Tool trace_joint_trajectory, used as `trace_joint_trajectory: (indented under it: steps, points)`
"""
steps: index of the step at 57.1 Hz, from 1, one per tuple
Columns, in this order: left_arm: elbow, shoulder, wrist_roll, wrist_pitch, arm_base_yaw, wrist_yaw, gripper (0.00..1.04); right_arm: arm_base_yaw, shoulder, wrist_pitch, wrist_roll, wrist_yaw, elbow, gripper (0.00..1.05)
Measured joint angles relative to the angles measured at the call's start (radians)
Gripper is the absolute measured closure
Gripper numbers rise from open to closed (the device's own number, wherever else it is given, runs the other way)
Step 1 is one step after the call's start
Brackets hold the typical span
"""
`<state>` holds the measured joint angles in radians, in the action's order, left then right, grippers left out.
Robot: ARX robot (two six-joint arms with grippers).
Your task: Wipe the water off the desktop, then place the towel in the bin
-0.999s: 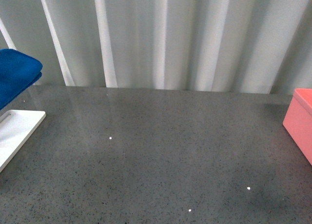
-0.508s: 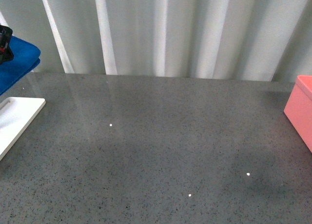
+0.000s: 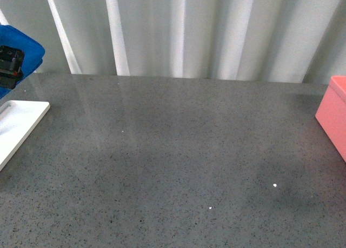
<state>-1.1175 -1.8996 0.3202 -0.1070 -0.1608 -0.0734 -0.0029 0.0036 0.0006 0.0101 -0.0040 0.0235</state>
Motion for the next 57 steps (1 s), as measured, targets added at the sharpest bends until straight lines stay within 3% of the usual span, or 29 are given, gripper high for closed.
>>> trace_joint_trajectory:
  steps: [7, 22, 38, 57]
  points:
    - [0.007, -0.005, 0.000, -0.012, 0.004, -0.014, 0.09, 0.000, 0.000, 0.000, 0.000, 0.000, 0.000, 0.07]
    - [0.019, -0.024, -0.016, -0.026, 0.000, -0.035, 0.61, 0.000, 0.000, 0.000, 0.000, 0.000, 0.000, 0.07]
    - [0.023, 0.003, -0.039, -0.005, -0.008, 0.016, 1.02, 0.000, 0.000, 0.000, 0.000, 0.000, 0.000, 0.07]
    - [0.058, 0.113, -0.069, 0.033, 0.014, 0.112, 1.02, 0.000, 0.000, 0.000, 0.000, 0.000, 0.000, 0.07]
